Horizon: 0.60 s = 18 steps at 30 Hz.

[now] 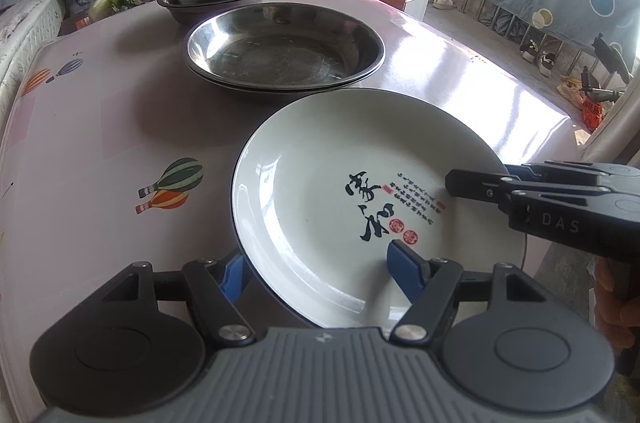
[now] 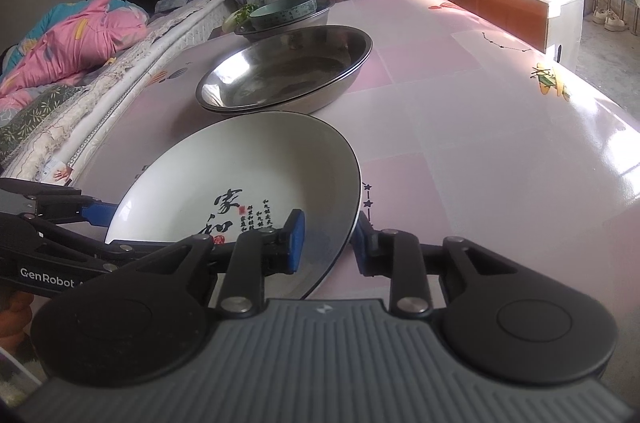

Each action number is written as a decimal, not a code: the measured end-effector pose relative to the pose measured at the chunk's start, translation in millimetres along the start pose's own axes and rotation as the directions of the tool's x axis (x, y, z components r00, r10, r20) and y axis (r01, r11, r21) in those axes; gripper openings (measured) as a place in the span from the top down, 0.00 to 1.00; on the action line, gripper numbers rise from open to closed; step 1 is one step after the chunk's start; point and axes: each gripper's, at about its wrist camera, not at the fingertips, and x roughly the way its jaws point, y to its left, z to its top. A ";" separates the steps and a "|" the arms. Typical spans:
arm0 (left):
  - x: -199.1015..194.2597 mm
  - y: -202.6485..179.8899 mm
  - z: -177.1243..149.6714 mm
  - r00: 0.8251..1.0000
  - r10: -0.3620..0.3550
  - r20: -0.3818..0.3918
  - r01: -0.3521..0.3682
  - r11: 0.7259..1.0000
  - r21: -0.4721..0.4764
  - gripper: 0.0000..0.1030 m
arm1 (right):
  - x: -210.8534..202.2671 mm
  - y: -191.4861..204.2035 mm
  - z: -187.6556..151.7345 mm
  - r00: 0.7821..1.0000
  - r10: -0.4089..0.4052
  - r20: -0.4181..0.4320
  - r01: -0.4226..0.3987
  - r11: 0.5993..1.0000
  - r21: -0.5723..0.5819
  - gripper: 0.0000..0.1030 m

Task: Organize plates and bowls
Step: 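Lift the white plate with both grippers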

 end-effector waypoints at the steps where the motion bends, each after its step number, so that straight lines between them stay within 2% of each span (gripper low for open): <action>1: 0.4 0.1 0.3 1.000 0.000 0.001 0.000 1.000 0.001 0.30 | 0.5 0.0 0.0 1.000 -0.002 0.002 0.002 1.000 -0.003 0.75; 18: 4.8 -0.2 4.4 1.000 0.005 0.015 -0.005 1.000 0.003 0.24 | 5.6 1.5 2.3 1.000 -0.005 0.016 0.005 1.000 -0.016 0.70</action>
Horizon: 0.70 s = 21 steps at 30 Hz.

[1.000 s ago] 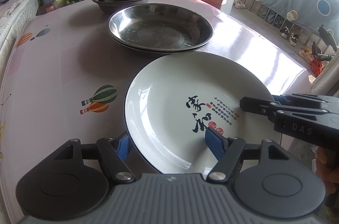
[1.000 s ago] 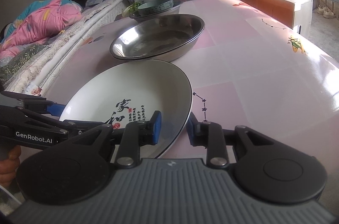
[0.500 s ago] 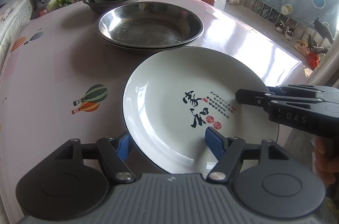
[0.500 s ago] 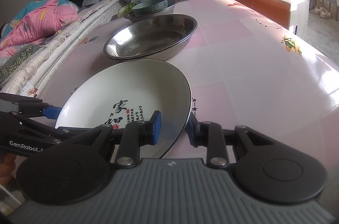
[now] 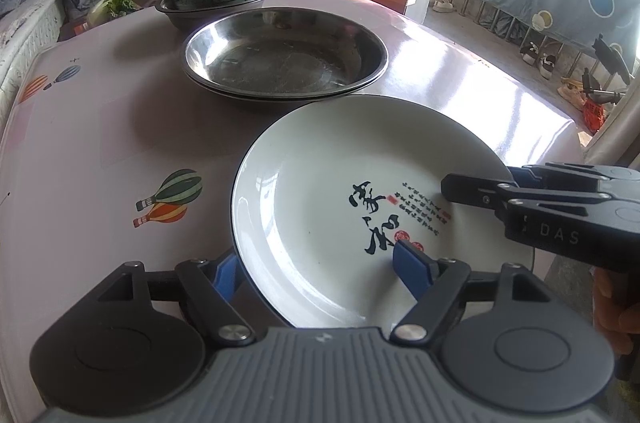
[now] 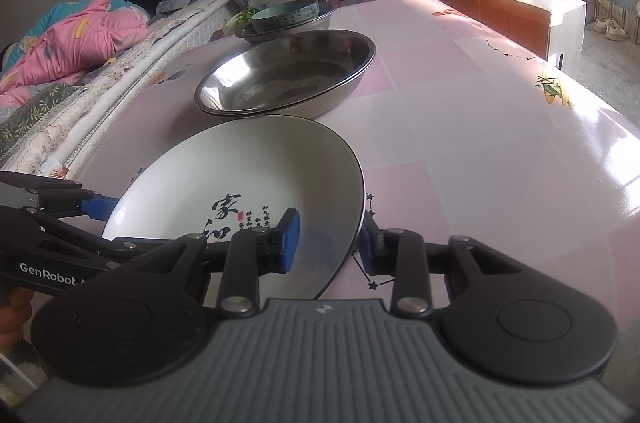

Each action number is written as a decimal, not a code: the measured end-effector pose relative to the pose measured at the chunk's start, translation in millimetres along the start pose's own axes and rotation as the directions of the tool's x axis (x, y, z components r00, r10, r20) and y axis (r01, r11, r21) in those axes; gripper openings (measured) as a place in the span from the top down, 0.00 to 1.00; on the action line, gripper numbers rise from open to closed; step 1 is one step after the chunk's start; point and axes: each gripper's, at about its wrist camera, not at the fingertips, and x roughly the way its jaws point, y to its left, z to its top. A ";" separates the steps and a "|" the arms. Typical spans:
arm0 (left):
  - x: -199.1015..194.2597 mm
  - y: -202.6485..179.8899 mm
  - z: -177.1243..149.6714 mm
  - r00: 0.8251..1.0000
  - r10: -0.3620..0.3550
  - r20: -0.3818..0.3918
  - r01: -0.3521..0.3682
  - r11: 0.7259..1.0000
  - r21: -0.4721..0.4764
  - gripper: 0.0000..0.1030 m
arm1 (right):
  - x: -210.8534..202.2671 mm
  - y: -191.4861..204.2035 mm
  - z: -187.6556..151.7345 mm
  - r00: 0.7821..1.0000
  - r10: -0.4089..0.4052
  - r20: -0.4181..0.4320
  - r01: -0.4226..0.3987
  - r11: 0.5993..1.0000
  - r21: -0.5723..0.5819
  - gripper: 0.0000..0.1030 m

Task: Organize plates and bowls
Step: 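Lift the white plate with both grippers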

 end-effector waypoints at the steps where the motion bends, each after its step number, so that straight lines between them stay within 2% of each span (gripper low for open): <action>1: 0.3 -0.3 0.2 1.000 0.001 0.001 -0.001 1.000 0.000 0.24 | -0.1 0.4 -0.6 1.000 -0.001 0.002 0.001 1.000 -0.001 0.70; 9: -0.8 2.1 2.1 1.000 0.006 -0.004 -0.006 1.000 -0.024 0.27 | 0.2 3.5 0.5 1.000 -0.011 0.001 0.011 1.000 0.005 0.69; 21: -0.3 2.7 2.8 1.000 -0.013 -0.014 0.013 0.999 -0.036 0.28 | -4.8 -1.2 1.4 1.000 -0.004 -0.005 0.004 0.999 0.038 0.69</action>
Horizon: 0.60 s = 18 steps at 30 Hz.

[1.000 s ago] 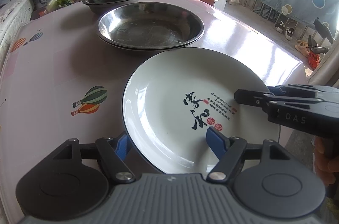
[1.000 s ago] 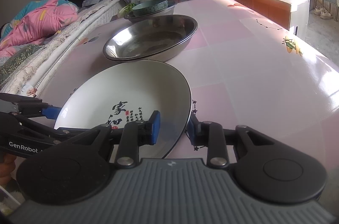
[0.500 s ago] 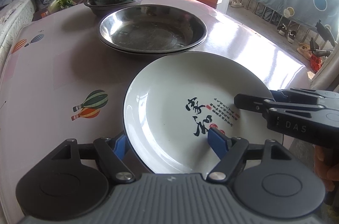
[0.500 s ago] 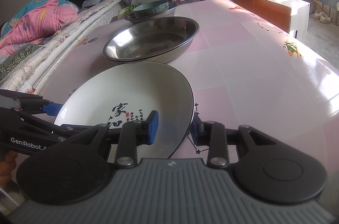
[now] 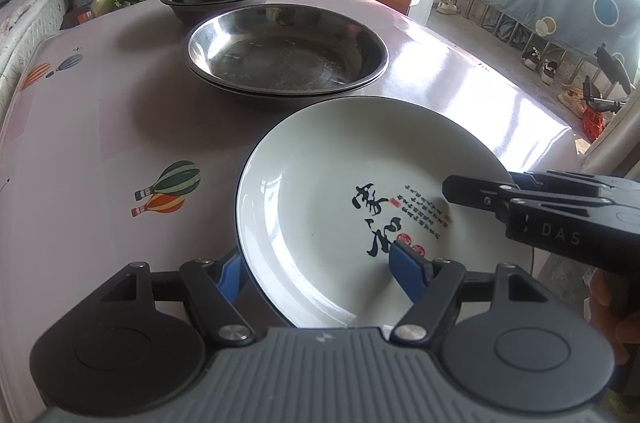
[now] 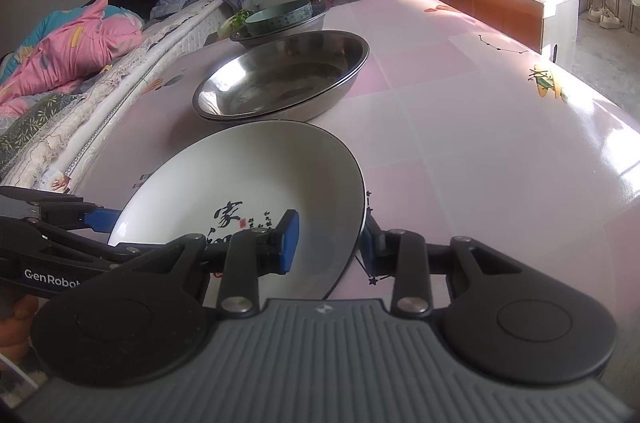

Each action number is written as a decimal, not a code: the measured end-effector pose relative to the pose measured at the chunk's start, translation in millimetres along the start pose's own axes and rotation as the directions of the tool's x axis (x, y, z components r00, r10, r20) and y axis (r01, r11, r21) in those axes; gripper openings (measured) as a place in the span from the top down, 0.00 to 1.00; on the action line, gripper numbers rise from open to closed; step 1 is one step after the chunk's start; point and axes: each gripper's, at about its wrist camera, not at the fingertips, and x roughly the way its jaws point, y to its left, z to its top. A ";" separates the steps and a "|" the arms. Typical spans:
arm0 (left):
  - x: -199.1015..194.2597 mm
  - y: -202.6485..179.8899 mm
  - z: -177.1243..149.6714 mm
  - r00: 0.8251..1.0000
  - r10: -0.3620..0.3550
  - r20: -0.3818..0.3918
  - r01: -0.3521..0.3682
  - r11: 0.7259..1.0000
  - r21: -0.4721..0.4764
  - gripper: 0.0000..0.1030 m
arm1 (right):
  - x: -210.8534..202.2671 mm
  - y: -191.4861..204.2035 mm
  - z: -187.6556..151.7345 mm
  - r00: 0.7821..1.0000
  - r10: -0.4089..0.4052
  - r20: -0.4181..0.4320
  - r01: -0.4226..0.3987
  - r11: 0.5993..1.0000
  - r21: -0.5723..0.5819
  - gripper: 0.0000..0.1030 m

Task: Organize plates and bowls
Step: 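Lift the white plate with both grippers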

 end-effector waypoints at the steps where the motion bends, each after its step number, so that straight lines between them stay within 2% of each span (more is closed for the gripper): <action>1: 0.1 0.1 0.3 1.000 0.000 0.001 0.000 1.000 0.000 0.28 | -0.6 -0.3 -0.1 1.000 0.000 0.001 0.000 1.000 0.000 0.69; 18: -6.5 -0.8 -1.3 1.000 -0.002 0.011 0.002 1.000 -0.007 0.28 | -4.2 -0.7 -0.4 1.000 0.002 0.001 -0.002 1.000 0.005 0.69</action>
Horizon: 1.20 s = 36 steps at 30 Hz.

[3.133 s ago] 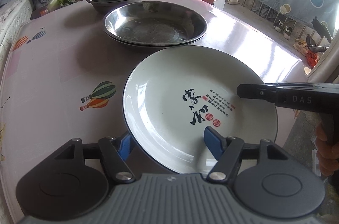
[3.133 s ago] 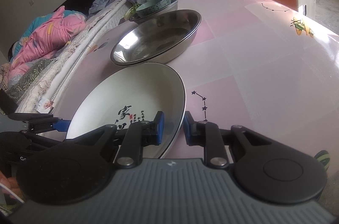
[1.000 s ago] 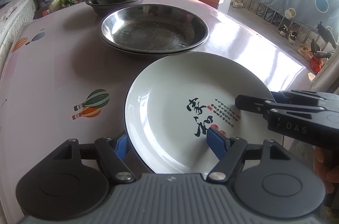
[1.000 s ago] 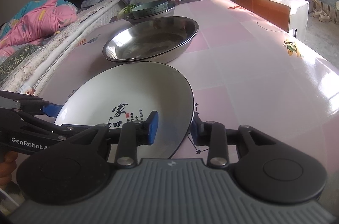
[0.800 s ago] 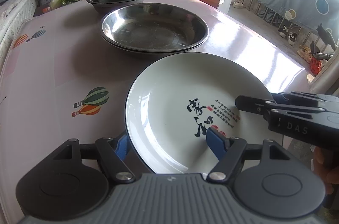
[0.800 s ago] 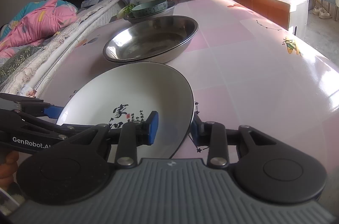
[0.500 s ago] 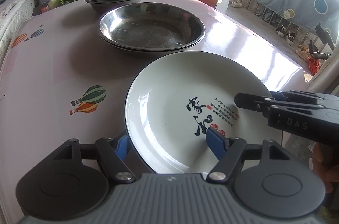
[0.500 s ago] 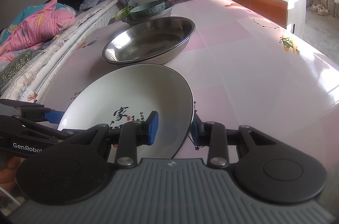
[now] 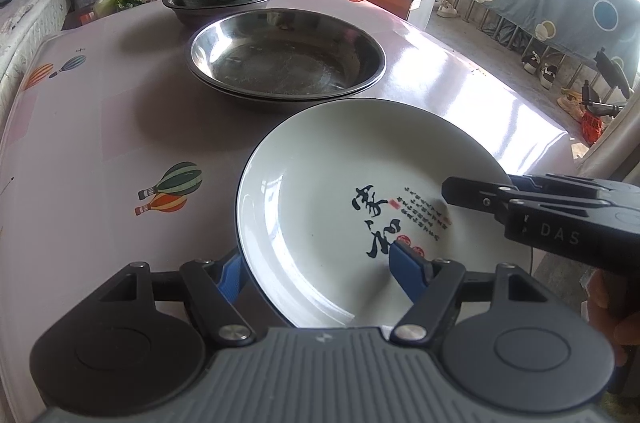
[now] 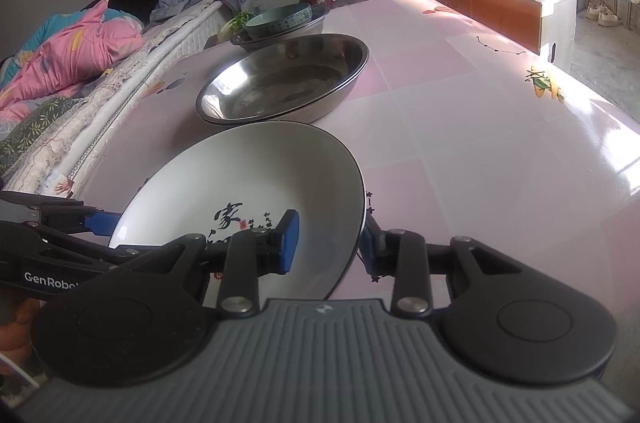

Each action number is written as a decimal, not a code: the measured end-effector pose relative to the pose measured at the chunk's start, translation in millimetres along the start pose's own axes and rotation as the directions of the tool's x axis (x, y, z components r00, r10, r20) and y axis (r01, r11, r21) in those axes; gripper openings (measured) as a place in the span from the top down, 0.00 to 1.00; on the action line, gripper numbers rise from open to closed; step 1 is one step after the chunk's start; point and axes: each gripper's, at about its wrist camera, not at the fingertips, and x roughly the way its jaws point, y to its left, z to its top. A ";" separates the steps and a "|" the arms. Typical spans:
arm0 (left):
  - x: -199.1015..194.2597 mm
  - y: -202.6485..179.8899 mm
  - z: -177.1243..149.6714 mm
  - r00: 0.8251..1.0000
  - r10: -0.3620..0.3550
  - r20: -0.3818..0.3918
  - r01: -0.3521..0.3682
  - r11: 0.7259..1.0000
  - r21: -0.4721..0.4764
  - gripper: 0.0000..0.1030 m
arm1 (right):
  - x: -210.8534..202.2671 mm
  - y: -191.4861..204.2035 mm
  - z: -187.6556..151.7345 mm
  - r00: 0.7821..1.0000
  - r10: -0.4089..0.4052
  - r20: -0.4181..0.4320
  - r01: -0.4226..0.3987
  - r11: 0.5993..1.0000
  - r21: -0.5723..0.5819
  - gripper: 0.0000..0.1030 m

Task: Organize plates and bowls
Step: 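Lift the white plate with both grippers, then carry the white plate with both grippers over the stacked steel plates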

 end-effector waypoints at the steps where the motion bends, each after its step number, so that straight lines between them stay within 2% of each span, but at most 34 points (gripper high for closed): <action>1: -0.4 0.1 -0.2 1.000 -0.001 0.000 0.001 1.000 -0.002 0.28 | 0.0 0.0 0.0 1.000 -0.001 0.000 0.001 1.000 0.000 0.69; 36: -18.0 0.6 -0.5 0.999 0.002 0.040 -0.001 1.000 -0.011 0.28 | -16.2 8.1 7.2 1.000 -0.001 0.020 0.001 1.000 0.002 0.69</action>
